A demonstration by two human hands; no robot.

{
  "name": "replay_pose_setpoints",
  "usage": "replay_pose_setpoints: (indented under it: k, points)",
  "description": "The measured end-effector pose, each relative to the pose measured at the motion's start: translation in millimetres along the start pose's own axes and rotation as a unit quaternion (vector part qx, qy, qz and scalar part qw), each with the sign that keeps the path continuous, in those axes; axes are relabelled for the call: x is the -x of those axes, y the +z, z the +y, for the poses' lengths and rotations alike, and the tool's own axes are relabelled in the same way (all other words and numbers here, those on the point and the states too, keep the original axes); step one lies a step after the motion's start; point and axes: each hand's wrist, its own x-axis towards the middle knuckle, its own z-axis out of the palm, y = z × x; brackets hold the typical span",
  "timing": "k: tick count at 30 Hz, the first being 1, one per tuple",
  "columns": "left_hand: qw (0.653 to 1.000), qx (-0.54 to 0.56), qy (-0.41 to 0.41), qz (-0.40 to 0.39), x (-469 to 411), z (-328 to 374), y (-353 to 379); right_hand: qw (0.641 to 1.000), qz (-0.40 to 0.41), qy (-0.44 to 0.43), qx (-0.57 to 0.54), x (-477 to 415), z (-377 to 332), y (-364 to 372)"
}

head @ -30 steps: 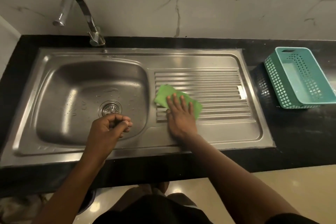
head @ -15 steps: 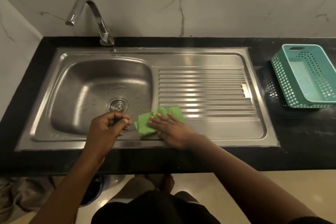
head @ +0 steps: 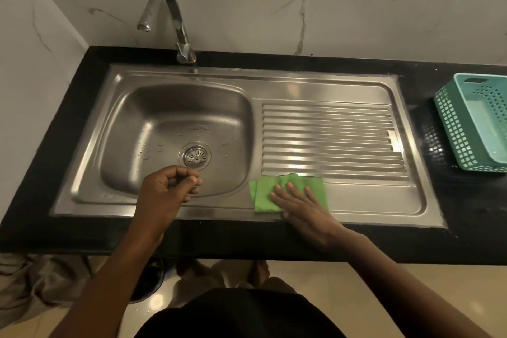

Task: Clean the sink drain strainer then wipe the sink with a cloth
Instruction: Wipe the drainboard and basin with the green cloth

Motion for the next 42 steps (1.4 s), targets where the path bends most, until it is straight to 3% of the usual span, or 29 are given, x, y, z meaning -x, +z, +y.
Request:
replay_pose_setpoints:
  k: [13, 19, 24, 33, 37, 42]
  points:
    - [0.998, 0.032, -0.007, 0.050, -27, -17, -97, 0.987, -0.118, -0.096, 0.060, -165, -196, 70]
    - [0.997, 0.034, -0.011, 0.066, -40, -19, -129, 0.994, -0.057, -0.095, -0.002, -215, -263, 96]
    - [0.998, 0.025, -0.018, 0.060, -47, -20, -136, 0.996, -0.029, -0.070, -0.041, -185, -235, 86]
    - [0.997, 0.030, -0.009, 0.067, -44, -16, -129, 1.000, 0.007, -0.024, 0.016, -46, -88, 5]
    - [0.996, 0.042, -0.017, 0.082, -43, -17, -132, 0.999, 0.008, -0.016, 0.028, -46, -83, 17]
    - [0.993, 0.052, -0.024, 0.101, -41, -23, -150, 0.995, -0.040, -0.065, 0.059, -92, -121, 47]
